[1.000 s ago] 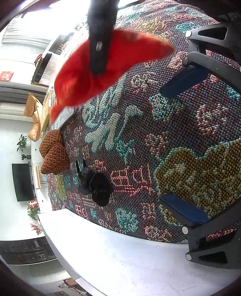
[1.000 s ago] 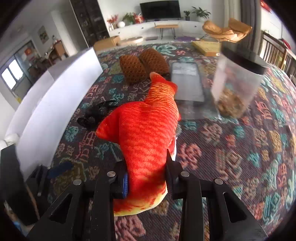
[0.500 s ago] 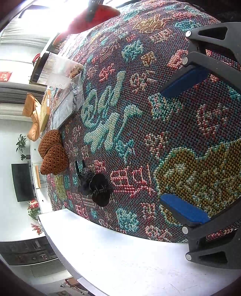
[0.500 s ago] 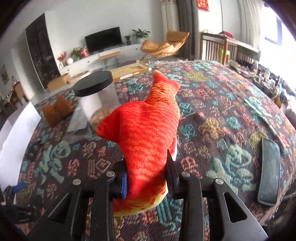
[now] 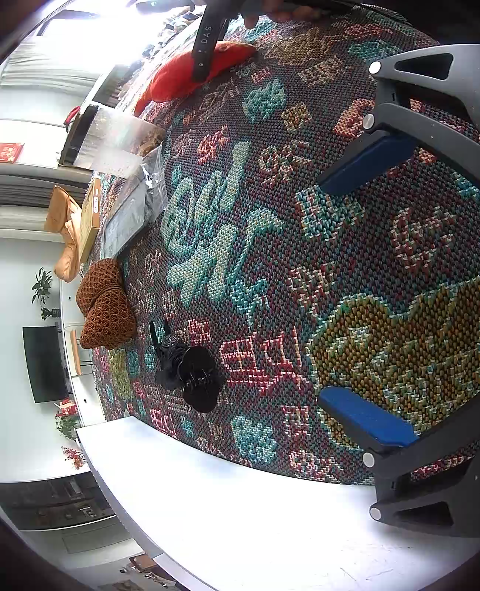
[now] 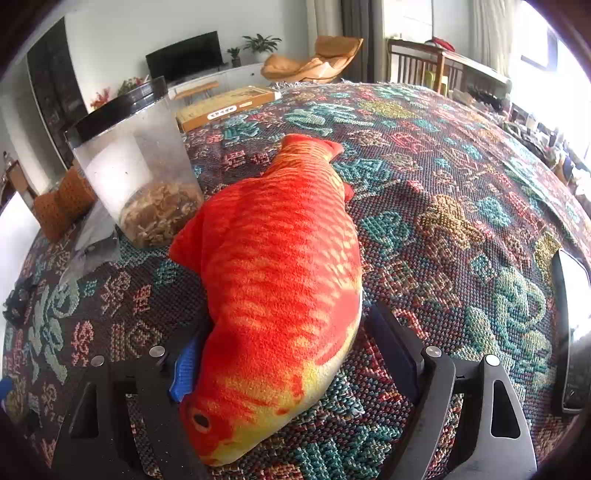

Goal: Organize soft objects
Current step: 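Hold the red fish plush in the right gripper against the blanket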

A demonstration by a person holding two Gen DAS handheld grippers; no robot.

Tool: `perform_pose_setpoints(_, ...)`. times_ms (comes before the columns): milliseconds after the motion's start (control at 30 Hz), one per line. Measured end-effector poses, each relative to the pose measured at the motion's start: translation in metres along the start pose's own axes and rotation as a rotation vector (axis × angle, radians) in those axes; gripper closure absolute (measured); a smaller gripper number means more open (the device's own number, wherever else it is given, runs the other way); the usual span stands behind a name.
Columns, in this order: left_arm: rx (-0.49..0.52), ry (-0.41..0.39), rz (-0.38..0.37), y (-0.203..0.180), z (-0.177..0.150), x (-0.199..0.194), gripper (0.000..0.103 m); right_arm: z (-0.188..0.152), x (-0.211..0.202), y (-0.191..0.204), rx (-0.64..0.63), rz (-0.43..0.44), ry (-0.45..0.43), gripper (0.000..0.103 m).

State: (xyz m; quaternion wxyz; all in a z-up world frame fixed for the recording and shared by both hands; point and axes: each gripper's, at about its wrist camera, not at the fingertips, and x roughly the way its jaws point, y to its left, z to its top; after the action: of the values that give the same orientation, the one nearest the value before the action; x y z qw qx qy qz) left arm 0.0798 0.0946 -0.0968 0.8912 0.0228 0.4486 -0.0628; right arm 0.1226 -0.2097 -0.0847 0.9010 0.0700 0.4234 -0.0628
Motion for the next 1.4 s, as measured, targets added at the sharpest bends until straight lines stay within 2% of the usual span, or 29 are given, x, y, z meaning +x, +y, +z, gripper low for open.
perform_pose_setpoints(100, 0.0, 0.0, 0.0, 0.0, 0.0, -0.001, 0.0, 0.0, 0.002, 0.005, -0.025, -0.025, 0.009, 0.017)
perform_pose_setpoints(767, -0.003, -0.002, -0.002, 0.0, 0.0, -0.001, 0.0, -0.001, 0.002, 0.008, -0.024, -0.027, 0.01, 0.015)
perform_pose_setpoints(867, -0.002, -0.001, -0.002, 0.0, 0.0, -0.001, 0.0, -0.001, 0.003, 0.007, -0.022, -0.006, 0.014, 0.011)
perform_pose_setpoints(967, -0.002, -0.001, 0.0, 0.0, 0.0, 0.0, 0.0, -0.001, 0.006, 0.016, -0.058, -0.043, 0.025, 0.01)
perform_pose_setpoints(1400, -0.002, -0.001, 0.004, -0.001, 0.0, 0.0, 0.0, -0.001, 0.004, 0.011, -0.051, -0.032, 0.026, 0.009)
